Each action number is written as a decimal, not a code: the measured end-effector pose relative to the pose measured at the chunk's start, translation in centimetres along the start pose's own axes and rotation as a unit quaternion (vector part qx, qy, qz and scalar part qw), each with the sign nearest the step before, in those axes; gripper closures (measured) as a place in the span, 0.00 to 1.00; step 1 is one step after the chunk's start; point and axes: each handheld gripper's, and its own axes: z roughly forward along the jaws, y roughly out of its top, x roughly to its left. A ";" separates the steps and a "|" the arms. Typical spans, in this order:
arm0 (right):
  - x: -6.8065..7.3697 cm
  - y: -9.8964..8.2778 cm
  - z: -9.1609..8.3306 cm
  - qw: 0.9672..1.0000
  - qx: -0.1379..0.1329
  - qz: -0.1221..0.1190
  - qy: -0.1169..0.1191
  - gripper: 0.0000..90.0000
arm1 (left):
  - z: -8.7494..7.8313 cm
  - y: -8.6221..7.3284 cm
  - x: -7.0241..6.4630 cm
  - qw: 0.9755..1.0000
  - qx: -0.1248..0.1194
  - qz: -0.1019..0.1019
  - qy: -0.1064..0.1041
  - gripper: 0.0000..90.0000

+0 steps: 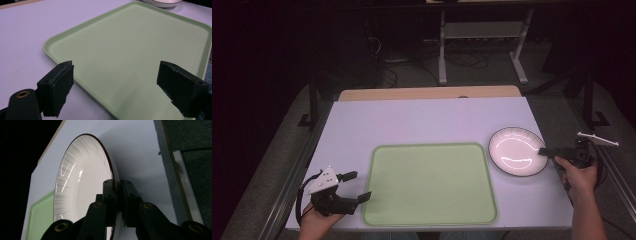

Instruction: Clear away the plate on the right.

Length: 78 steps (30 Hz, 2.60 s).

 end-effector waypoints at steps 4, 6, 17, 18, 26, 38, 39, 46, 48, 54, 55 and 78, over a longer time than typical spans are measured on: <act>-0.2 -0.1 -0.4 1.000 -0.001 0.009 0.003 0.90 | -0.1 0.0 0.0 1.000 -0.001 0.000 0.000 0.16; -0.2 -0.1 -0.6 1.000 -0.001 0.013 0.003 0.90 | -0.1 0.0 0.0 1.000 -0.001 0.000 0.000 0.16; 0.0 -0.1 -1.2 1.000 -0.018 0.021 0.003 0.89 | -0.1 0.0 0.1 1.000 -0.003 -0.001 0.001 0.16; 0.0 -0.1 -1.3 0.999 -0.020 0.025 0.009 0.89 | -0.1 0.0 0.1 1.000 -0.003 -0.001 0.001 0.16; 0.6 0.1 -1.2 0.999 -0.027 0.018 0.019 0.89 | -0.2 0.0 0.1 1.000 -0.004 -0.002 0.001 0.16; 2.3 0.5 -2.2 0.999 -0.037 -0.006 0.028 0.88 | -0.1 0.0 0.0 1.000 -0.003 -0.002 0.001 0.16; 2.3 0.5 -2.2 0.999 -0.037 -0.006 0.028 0.88 | -0.1 0.0 0.0 1.000 -0.003 -0.001 0.000 0.16; 3.7 0.8 -3.0 0.998 -0.043 -0.025 0.034 0.88 | -0.1 0.0 0.1 1.000 -0.004 -0.002 0.001 0.16; 4.0 0.9 -3.3 0.998 -0.046 -0.028 0.037 0.88 | -0.1 0.0 0.0 1.000 -0.004 -0.002 0.000 0.16; 4.9 1.1 -3.9 0.997 -0.040 -0.041 0.043 0.88 | -0.1 0.0 0.0 1.000 -0.004 -0.002 0.001 0.16; 5.0 1.2 -4.1 0.997 -0.040 -0.044 0.044 0.88 | -0.1 0.0 0.0 1.000 -0.004 -0.002 0.001 0.16; 10.3 -1.0 -3.5 0.988 0.006 -0.126 0.086 0.88 | -0.2 0.0 0.0 1.000 -0.005 -0.001 0.001 0.16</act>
